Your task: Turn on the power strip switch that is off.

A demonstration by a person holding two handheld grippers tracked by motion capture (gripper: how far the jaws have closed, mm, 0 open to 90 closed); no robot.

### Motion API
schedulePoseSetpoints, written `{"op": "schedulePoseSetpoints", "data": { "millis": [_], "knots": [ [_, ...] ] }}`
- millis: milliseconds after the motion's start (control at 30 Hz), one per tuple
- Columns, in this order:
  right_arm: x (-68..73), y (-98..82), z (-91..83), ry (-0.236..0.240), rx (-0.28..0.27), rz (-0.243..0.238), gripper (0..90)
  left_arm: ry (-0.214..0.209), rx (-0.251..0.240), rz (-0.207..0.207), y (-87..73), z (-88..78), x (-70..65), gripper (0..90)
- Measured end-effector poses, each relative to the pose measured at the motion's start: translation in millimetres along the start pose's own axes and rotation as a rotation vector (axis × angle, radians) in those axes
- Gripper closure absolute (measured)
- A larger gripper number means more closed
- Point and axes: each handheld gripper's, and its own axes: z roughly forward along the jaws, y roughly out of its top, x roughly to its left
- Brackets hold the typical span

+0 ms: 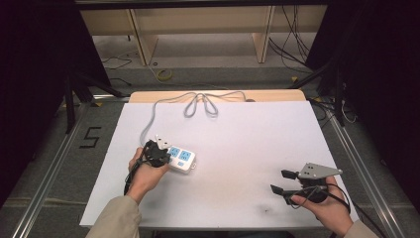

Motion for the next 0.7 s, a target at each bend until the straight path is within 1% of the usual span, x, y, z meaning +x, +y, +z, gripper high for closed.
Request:
{"op": "schedulePoseSetpoints", "data": {
  "millis": [100, 133, 167, 200, 333, 467, 567, 600, 633, 700],
  "knots": [
    [0.1, 0.1, 0.1, -0.001, -0.002, -0.002, 32.4, -0.002, -0.001, 0.0, -0.3, 0.0, 0.2, 89.8],
    [0.1, 0.1, 0.1, 0.0, -0.003, -0.003, 32.4, 0.004, 0.0, 0.006, -0.4, 0.2, -0.1, 89.8],
    [0.1, 0.1, 0.1, 0.0, -0.003, -0.003, 32.4, 0.023, 0.01, 0.025, -0.7, 0.8, -0.4, 89.8],
    [0.2, 0.2, 0.1, 0.0, -0.002, -0.003, 32.4, 0.025, 0.006, 0.028, -1.0, 1.0, -0.7, 89.8],
    [0.2, 0.2, 0.2, 0.001, -0.002, -0.002, 32.4, 0.007, 0.003, 0.009, -1.2, 0.8, 2.1, 89.8],
    [-0.4, 0.1, 0.3, 0.0, 0.0, -0.001, 32.4, 0.013, -0.007, 0.024, -0.9, 1.2, 1.1, 89.8],
    [-0.6, 0.1, 0.5, 0.0, -0.003, 0.0, 32.4, -0.013, -0.024, 0.014, 0.6, 0.4, -0.5, 89.8],
    [-0.6, 0.1, 0.5, 0.0, -0.003, 0.0, 32.4, -0.015, -0.022, 0.021, 1.1, 0.2, -0.9, 89.8],
    [-0.5, 0.0, 0.3, 0.0, -0.002, 0.002, 32.4, -0.023, -0.024, 0.014, 1.7, 0.5, -2.0, 89.8],
    [-0.5, 0.2, -0.3, -0.003, -0.002, 0.001, 32.4, -0.017, -0.018, 0.021, 2.6, 0.9, -3.5, 89.8]
  ]
}}
